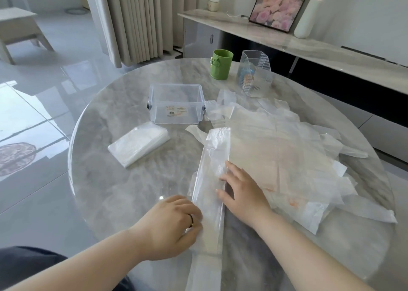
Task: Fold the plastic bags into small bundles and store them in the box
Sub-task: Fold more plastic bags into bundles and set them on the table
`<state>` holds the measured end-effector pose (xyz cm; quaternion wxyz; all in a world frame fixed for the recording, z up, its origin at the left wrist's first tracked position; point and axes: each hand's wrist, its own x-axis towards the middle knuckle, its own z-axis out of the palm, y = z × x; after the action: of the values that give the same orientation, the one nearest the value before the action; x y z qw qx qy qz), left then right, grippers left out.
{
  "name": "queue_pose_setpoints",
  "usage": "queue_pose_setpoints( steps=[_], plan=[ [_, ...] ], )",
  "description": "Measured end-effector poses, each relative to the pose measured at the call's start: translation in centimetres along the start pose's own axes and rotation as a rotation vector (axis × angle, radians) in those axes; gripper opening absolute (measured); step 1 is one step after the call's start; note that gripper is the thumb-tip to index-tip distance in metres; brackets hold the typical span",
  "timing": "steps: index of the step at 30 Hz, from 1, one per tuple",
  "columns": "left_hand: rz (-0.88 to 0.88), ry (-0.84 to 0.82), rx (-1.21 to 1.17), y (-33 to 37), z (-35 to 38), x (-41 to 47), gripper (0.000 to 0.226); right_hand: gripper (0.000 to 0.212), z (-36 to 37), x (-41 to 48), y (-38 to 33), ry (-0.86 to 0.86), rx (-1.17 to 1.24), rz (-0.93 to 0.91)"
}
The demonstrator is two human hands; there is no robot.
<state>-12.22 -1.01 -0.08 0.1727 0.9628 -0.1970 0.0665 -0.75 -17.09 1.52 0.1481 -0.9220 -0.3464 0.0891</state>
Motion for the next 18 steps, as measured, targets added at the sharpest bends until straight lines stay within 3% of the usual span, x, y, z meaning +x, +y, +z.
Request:
queue_pose_setpoints(
  steps=[2, 5, 9, 12, 15, 16, 18],
  plan=[
    [-0.007, 0.108, 0.038, -0.1, 0.4, 0.8, 0.044, 0.052, 0.3, 0.0, 0.7, -0.050, -0.013, -0.043],
    [0.001, 0.086, 0.119, 0.6, 0.9, 1.7, 0.043, 0.082, 0.7, 0.3, 0.4, -0.056, -0.094, -0.026],
    [-0.042, -0.066, 0.218, 0.6, 2.5, 1.3, 0.049, 0.036, 1.5, 1.0, 0.3, 0.211, -0.237, -0.052],
    [-0.039, -0.046, 0.262, 0.2, 3.4, 1.1, 0.053, 0.038, 1.7, 2.2, -0.1, 0.217, -0.182, -0.150],
    [-0.008, -0.045, 0.284, 0.1, 3.5, 1.1, 0.050, 0.067, 1.4, 4.2, -1.1, -0.021, -0.166, -0.338],
    [-0.004, -0.045, 0.287, 0.1, 3.5, 1.1, 0.053, 0.074, 1.4, 4.9, -0.9, -0.119, -0.174, -0.316],
    [-0.032, -0.084, 0.286, 0.2, 3.2, 1.2, 0.063, 0.067, 1.0, 6.6, 0.0, -0.257, -0.260, -0.234]
  ],
)
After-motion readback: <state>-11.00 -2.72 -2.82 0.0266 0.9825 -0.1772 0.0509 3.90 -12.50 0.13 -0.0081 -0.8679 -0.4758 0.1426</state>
